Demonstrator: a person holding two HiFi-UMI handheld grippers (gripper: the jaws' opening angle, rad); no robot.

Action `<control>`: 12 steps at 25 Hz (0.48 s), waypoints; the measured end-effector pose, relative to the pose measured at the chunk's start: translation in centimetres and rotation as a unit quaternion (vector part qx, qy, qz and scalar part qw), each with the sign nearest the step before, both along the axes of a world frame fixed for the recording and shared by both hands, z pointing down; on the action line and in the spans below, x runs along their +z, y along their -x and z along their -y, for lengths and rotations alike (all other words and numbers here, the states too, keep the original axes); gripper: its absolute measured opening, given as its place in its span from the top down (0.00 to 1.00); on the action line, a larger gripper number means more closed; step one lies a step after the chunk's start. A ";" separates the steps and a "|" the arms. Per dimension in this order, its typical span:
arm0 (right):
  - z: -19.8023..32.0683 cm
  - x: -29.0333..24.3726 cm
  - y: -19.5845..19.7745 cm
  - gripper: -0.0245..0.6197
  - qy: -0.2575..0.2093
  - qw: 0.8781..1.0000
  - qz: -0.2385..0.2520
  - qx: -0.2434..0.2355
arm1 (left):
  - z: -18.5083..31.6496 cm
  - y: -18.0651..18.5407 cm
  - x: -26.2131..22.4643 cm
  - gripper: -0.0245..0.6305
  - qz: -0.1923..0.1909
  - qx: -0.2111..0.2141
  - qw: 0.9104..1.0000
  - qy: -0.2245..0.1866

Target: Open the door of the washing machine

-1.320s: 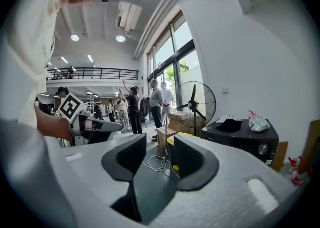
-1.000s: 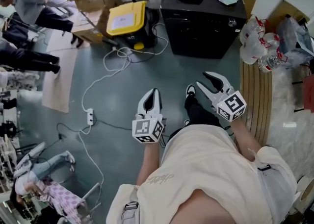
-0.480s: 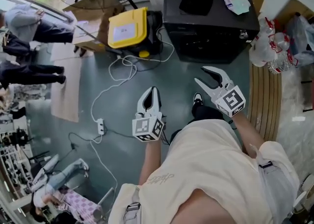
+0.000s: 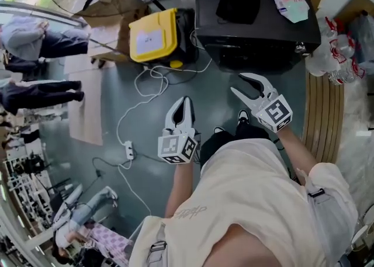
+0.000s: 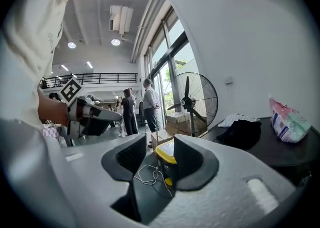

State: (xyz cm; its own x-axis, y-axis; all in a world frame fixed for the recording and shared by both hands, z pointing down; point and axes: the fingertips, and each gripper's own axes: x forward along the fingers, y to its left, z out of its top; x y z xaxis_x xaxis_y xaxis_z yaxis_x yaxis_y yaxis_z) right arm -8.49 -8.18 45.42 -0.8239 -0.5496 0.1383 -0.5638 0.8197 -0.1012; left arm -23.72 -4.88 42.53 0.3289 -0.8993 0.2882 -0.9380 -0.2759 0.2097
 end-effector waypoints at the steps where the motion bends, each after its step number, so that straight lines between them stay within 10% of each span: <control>1: 0.5 0.4 0.0 0.69 0.008 1.000 0.003 0.004 | 0.4 0.1 0.3 0.94 0.001 0.000 1.000 0.005; 12: 6.7 2.9 0.9 0.69 0.037 0.996 0.003 0.086 | 9.7 1.8 0.7 0.94 0.005 0.065 0.998 -0.013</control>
